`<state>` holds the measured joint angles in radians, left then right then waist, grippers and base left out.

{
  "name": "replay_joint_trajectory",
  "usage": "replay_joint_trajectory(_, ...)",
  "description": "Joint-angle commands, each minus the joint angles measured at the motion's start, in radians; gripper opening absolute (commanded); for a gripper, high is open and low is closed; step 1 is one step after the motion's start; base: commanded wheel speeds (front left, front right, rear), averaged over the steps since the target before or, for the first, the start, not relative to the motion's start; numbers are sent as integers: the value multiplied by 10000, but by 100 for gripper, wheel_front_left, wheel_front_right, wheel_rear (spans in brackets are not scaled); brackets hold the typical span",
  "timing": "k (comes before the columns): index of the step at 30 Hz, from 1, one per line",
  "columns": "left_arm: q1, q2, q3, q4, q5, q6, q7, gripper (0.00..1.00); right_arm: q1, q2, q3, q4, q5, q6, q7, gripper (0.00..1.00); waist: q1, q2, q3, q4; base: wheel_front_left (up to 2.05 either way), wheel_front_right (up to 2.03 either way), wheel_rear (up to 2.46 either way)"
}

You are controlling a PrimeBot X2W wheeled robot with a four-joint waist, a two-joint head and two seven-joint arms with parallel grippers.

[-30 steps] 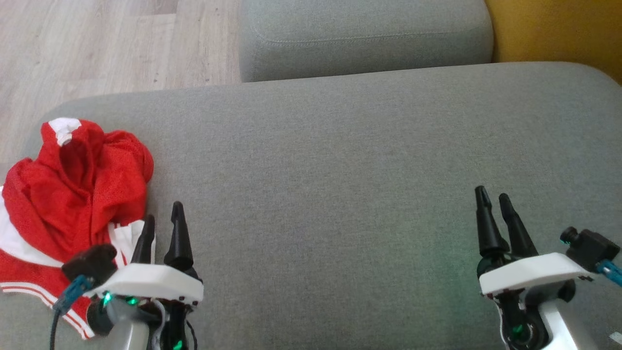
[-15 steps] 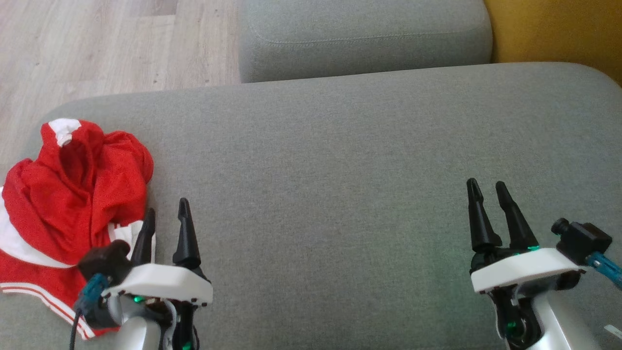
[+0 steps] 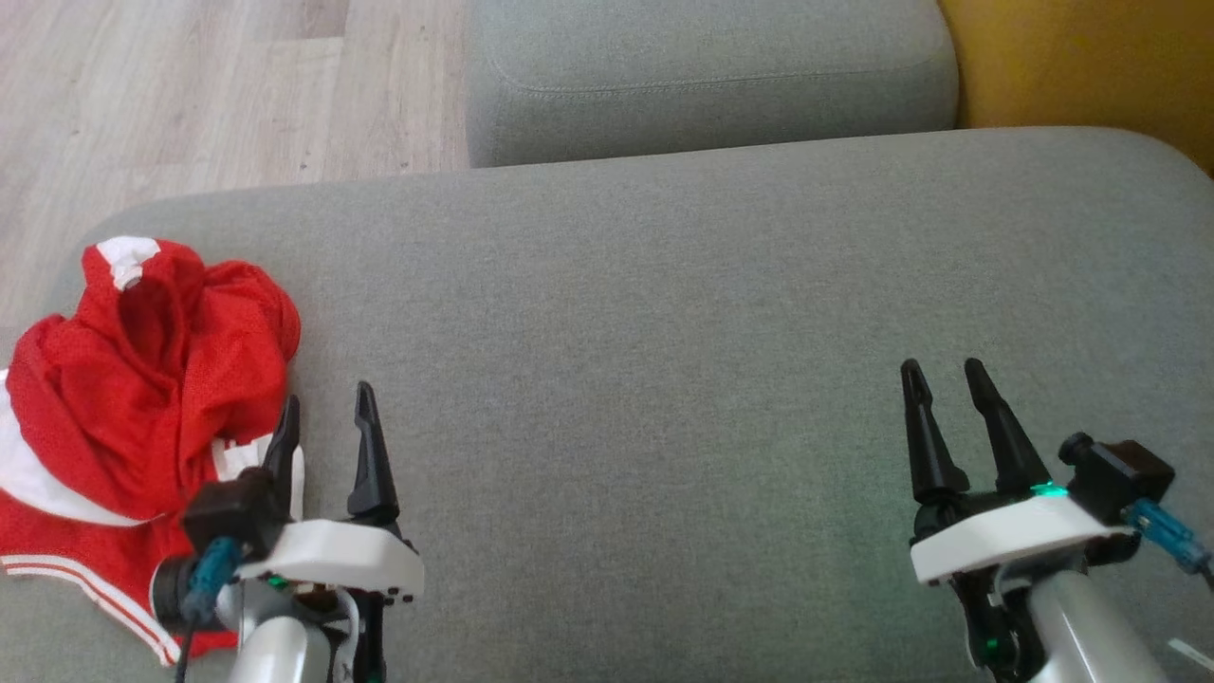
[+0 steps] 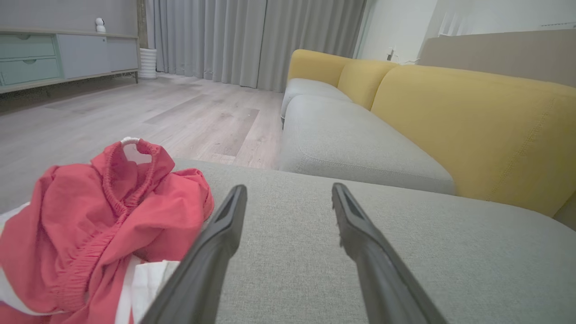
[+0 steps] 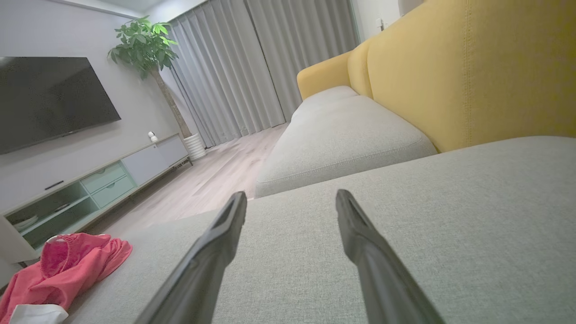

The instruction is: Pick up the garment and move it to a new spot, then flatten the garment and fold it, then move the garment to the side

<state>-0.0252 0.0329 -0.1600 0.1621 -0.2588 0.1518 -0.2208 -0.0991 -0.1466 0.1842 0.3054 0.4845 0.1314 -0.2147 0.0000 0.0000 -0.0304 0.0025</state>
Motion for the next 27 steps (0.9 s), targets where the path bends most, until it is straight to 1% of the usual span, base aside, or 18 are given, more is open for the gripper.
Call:
replay_joint_trajectory(1,-577,159,161,-414,338,118,-136,100,-636,-207,252,-276,-271,-7,-195,100,0,0,-19,-3,0,0,0)
replay_joint_trajectory(11,-620,173,22,-459,1420,300,-410,100,-742,-287,517,-219,-1095,-7,-471,100,0,0,-78,15,0,0,0)
replay_joint_trajectory(27,-615,173,115,-359,1376,255,-410,100,-765,-272,496,-144,-954,-7,-471,100,0,0,-27,-18,0,0,0)
